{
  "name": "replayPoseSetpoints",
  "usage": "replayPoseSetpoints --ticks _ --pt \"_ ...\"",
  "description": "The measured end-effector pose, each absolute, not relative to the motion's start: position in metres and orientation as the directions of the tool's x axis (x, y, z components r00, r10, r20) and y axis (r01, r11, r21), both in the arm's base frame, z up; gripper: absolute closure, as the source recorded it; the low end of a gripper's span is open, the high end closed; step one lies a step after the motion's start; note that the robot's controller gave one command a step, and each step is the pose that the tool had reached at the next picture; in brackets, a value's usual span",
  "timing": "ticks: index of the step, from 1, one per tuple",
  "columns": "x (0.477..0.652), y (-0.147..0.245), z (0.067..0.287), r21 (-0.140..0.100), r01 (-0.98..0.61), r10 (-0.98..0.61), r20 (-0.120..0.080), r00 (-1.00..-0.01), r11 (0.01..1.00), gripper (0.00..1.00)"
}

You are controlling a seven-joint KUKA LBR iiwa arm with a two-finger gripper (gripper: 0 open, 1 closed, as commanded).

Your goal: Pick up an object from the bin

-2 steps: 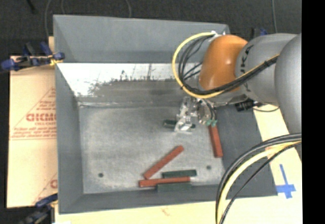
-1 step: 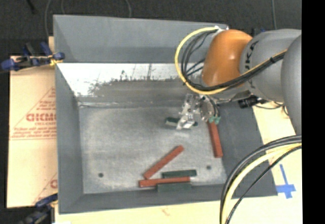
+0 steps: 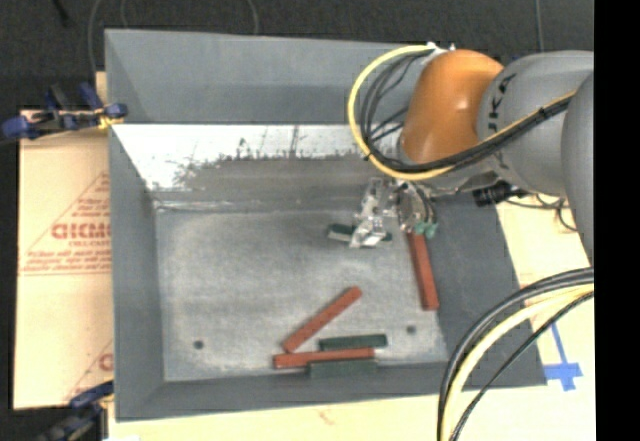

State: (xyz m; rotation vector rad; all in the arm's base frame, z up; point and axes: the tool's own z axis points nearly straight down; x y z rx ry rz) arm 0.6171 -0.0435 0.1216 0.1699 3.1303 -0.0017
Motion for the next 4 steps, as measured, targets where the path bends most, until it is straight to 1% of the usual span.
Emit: replayPoseSetpoints --ticks 2,3,4 --pt "0.616 -0.044 0.136 -0.001 0.107 0.107 -0.005 -0.994 0.994 1.0" --pt "0.616 -0.044 0.145 -0.001 0.107 0.107 -0.001 -0.994 0.994 1.0" --pt "0.616 -0.044 0.157 -0.001 0.106 0.106 -0.004 -0.994 0.994 1.0"
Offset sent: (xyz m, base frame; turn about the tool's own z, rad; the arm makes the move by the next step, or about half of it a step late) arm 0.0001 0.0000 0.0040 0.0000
